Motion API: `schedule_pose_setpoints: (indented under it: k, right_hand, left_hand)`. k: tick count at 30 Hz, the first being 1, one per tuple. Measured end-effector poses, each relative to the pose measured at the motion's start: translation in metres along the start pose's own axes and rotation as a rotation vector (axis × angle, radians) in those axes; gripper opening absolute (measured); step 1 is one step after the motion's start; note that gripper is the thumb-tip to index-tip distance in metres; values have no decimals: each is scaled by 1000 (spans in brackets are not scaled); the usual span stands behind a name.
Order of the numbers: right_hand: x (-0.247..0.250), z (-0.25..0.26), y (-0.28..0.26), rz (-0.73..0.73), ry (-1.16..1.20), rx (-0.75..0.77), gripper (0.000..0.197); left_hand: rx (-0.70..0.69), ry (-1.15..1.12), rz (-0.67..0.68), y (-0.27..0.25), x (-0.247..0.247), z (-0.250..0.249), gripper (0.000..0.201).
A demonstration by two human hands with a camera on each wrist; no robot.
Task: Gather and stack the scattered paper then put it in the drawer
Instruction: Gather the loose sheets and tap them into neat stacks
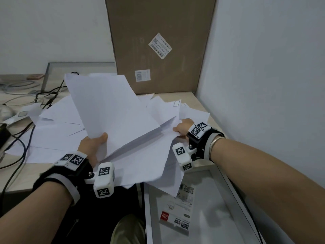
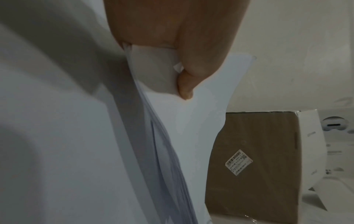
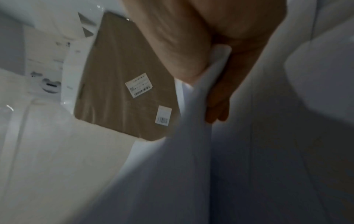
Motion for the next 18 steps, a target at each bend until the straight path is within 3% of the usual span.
schedule_pose_setpoints:
  k: [3, 8, 14, 15, 18]
  right_hand:
    - [34, 2, -3, -122, 132, 53, 47]
    - [91, -6, -15, -392, 308, 94, 29]
    - [128, -15, -22, -553, 508, 109, 36]
    - [130, -16, -21, -560, 575, 113, 34]
    - [135, -14, -29, -594, 708, 130, 32]
  left_hand:
    - [1, 0, -27, 5, 1, -11, 53]
    - [-38, -25, -20, 6, -7, -21, 72]
    - [19, 272, -122, -17, -17, -23, 45]
    - [14, 395, -92, -21, -16, -28, 44]
    - [18, 816, 182, -30, -15, -30, 36]
Point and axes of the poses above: each hand's wrist, its own y-axis towards the middle knuckle, its own x-axis out of the back of the hand, z = x × y, the point moved 5 cm from there along y, towards the middle knuckle, and after that the axes turned 15 degrees about -x, right-handed, at the moved point
